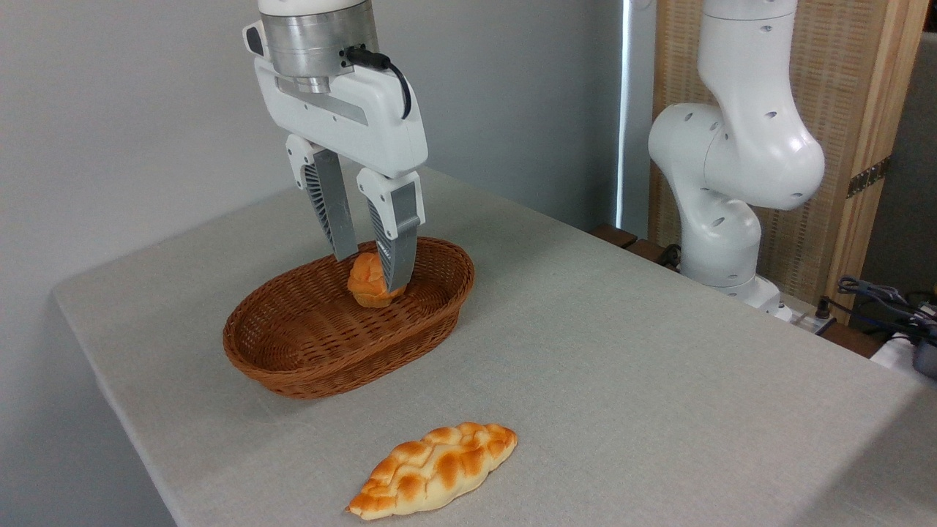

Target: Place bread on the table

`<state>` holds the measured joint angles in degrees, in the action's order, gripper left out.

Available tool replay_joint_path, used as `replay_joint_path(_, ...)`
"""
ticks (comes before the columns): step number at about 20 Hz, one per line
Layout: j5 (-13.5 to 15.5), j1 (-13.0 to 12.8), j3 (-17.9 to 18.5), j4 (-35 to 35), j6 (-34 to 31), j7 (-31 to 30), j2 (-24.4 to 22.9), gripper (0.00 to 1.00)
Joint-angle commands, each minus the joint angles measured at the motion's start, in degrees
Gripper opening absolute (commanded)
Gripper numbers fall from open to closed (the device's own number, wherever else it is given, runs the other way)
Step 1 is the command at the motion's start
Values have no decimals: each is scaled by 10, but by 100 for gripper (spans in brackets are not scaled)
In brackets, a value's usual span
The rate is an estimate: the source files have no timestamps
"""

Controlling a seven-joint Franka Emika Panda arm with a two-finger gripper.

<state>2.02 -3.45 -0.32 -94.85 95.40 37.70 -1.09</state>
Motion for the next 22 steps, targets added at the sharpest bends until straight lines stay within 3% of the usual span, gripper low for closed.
replay_joint_path(1,-1,-2,4,-2,-10,8,-5,100)
replay_joint_path(22,-4,-2,8,-4,-12,9,-8,100)
